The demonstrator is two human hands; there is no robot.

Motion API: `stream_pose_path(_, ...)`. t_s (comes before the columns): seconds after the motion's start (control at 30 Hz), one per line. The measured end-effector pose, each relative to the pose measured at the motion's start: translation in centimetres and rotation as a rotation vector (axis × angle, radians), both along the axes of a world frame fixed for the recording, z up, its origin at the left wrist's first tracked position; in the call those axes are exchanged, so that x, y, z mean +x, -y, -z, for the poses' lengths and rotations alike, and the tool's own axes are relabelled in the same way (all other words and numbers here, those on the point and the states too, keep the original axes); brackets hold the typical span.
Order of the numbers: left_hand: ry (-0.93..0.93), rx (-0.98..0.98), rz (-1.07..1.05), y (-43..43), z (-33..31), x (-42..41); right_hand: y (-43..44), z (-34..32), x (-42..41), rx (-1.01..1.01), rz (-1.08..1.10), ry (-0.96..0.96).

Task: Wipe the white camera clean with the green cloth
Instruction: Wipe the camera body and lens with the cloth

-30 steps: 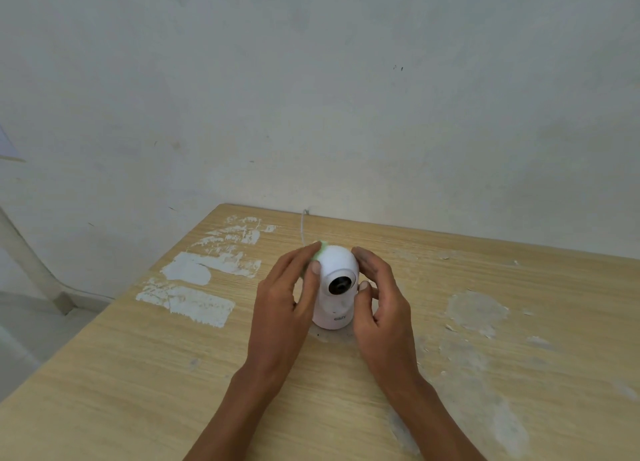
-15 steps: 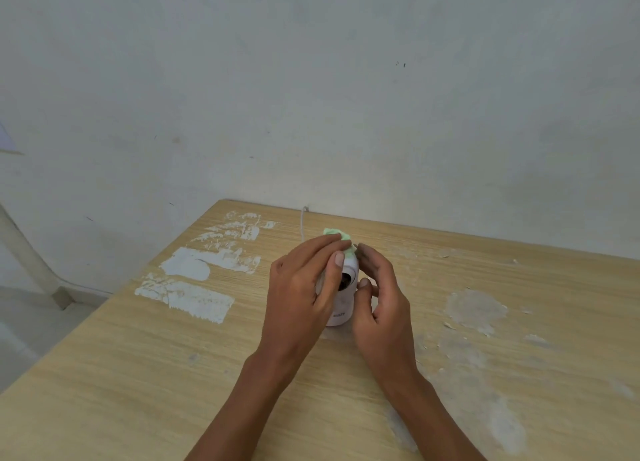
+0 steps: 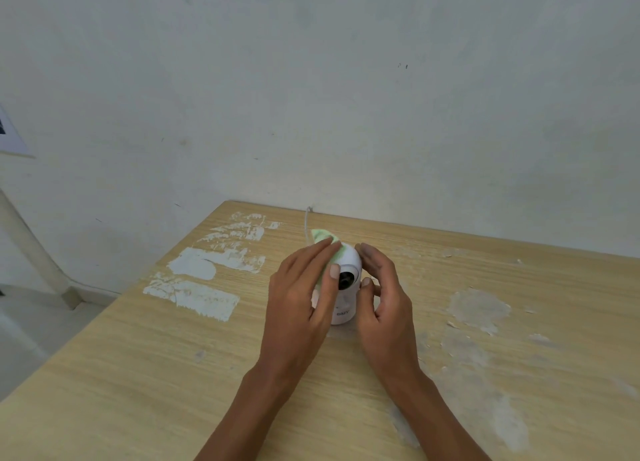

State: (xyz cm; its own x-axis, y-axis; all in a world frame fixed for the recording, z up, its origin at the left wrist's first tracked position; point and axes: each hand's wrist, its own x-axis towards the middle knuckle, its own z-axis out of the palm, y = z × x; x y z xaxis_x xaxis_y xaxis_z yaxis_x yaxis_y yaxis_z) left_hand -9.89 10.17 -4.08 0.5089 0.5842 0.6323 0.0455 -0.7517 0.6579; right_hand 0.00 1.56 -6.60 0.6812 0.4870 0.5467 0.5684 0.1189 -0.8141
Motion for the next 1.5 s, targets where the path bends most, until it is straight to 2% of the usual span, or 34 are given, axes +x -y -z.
stream_pose_path(0.07,-0.002,-0.058,0.031,-0.3,-0.5,0.6,0.1,0.0,0.0,0.000,-0.001,0.000)
stream_pose_path(0.23,0.039,-0.447,0.140,-1.8,-0.8,0.9,0.0,-0.1,0.1,-0.013,0.017,0.007)
stream_pose_path(0.33,0.039,-0.535,0.127,-1.9,-0.8,0.1,0.0,0.1,0.2,-0.014,0.018,0.004)
stream_pose_path(0.57,0.069,-0.461,0.064,0.0,-0.5,-1.5,-0.1,0.3,0.1,-0.025,-0.008,-0.001)
stream_pose_path(0.73,0.002,-0.391,0.142,-1.0,-2.4,0.4,0.0,0.1,0.0,-0.025,-0.029,-0.017)
stream_pose_path(0.9,-0.032,-0.500,0.187,-1.9,-3.2,1.0,-0.1,-0.1,-0.3,-0.061,-0.024,0.043)
stream_pose_path(1.07,0.044,-0.565,0.074,-0.1,-1.2,-1.6,-0.4,-0.2,-0.6,-0.080,-0.003,0.082)
stream_pose_path(1.2,0.004,-0.441,-0.004,0.4,-0.3,-2.5,-0.5,-0.4,-0.7,-0.081,-0.004,0.083)
stream_pose_path(1.5,0.075,-0.152,-0.040,0.9,0.9,-2.7,-0.4,-0.4,-0.7,-0.071,-0.020,0.056)
